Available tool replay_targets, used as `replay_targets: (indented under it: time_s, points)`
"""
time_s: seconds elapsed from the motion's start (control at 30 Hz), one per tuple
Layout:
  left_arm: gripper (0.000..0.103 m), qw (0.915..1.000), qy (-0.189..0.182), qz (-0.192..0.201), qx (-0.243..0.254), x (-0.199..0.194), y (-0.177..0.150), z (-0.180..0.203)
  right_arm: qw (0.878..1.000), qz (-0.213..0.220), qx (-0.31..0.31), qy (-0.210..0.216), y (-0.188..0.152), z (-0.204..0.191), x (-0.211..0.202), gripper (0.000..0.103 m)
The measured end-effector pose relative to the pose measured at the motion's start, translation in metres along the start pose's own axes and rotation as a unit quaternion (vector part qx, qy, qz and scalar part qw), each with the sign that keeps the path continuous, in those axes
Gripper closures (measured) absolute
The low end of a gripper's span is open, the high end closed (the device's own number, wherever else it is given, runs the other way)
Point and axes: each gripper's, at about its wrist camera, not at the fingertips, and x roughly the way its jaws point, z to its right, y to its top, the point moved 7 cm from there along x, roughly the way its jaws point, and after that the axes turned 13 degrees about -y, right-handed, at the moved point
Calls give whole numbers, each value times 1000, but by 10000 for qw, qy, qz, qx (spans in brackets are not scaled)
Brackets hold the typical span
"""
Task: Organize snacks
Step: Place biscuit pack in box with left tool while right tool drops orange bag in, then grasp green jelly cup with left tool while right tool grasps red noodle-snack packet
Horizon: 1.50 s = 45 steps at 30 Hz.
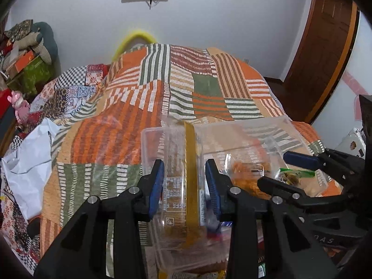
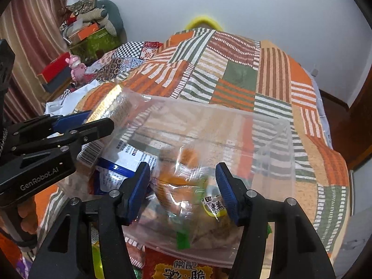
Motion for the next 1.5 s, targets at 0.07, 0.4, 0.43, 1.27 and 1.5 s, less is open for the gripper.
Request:
replay_targets:
  time_s: [0.07,0.4,0.43,1.27,1.5]
  points:
    - [65,10000,-83,31,-14,-8,0,2,9999,110,10,-44,2,2,-8,40]
    - [49,9996,-76,261,113,-62,-13,16,9978,592,299,32,-1,25,-63,34]
    - [49,9995,-72,264,137,-67,-16,17,9974,633,330,19,-2,27,-68,33]
    - [38,9980,-438,-435,127,-73,-129,55,9996,157,211,90,-114,20,-73,22]
    - [38,9964,-517,-663,127,-51,-147,59,9991,-158,280,293,-121,10,-50,22]
